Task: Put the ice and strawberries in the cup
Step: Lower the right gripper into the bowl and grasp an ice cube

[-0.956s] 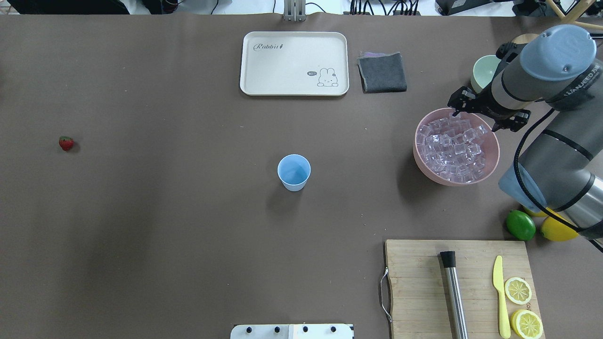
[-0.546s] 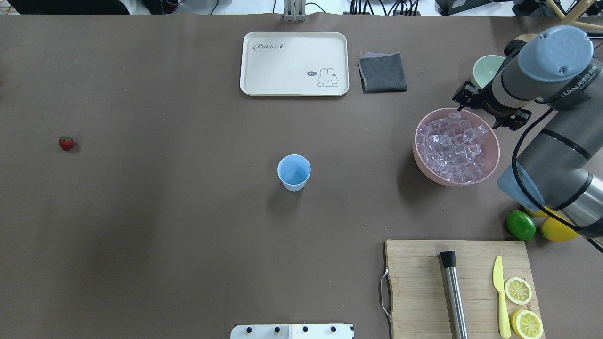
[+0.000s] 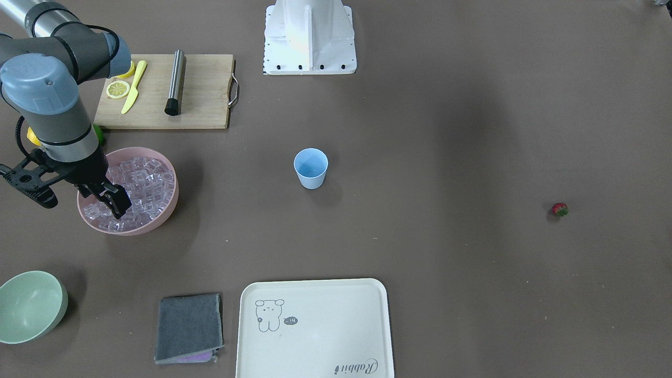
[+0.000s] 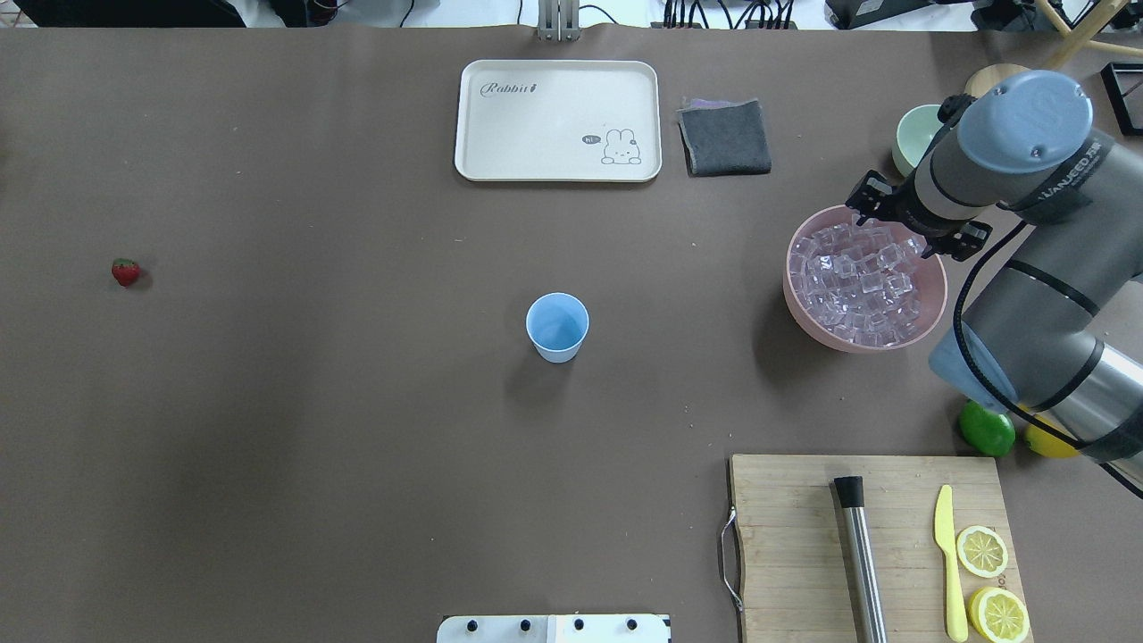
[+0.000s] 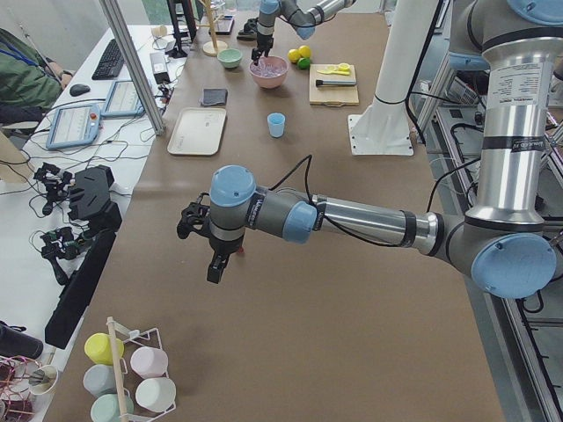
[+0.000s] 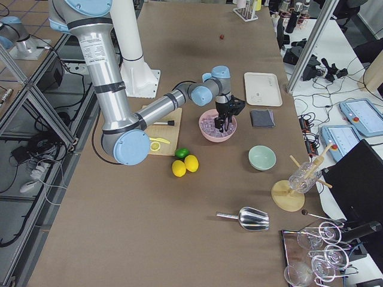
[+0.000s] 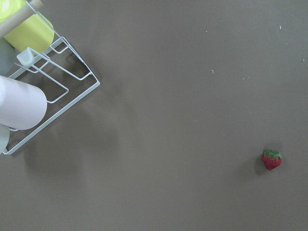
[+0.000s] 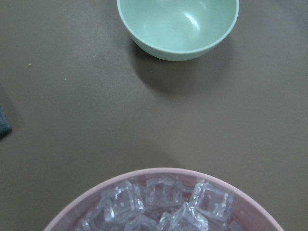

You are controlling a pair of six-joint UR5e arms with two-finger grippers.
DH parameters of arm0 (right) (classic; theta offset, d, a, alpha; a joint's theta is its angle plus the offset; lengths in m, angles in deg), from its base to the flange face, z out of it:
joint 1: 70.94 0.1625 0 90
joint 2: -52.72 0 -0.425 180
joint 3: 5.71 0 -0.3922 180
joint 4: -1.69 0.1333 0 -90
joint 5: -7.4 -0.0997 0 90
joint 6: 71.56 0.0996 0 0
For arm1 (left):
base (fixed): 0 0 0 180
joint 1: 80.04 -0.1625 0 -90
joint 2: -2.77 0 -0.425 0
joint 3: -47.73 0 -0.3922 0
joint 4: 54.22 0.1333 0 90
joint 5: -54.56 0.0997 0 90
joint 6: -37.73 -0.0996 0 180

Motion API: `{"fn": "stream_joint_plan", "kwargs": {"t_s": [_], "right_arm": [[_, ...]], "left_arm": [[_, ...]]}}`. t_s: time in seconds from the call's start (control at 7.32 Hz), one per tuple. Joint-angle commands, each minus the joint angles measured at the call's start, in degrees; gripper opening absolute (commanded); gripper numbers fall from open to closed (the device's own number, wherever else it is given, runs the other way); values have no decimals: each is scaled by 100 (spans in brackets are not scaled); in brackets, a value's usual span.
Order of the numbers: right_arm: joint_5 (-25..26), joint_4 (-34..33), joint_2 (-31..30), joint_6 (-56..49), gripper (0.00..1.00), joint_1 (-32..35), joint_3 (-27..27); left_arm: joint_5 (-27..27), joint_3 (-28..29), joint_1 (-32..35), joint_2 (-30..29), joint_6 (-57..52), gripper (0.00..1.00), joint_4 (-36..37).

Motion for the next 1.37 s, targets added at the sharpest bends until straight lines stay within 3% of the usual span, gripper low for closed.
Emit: {"fn": "stream_joint_plan", "kwargs": {"t_s": [0.0, 0.96, 1.09, 1.23], "right_arm": [[4, -3, -15, 1, 90, -63, 111], [73, -39, -59, -8, 86, -63, 190], [83, -39, -51, -8, 83, -89, 190], [83, -39, -42, -8, 60, -98, 181]], "left_arm": [[7, -8, 0, -4, -5, 98, 1], [7, 19, -17, -206, 4, 98, 1], [7, 19, -17, -215, 4, 98, 1], [7, 27, -17, -224, 4, 98, 1]]}}
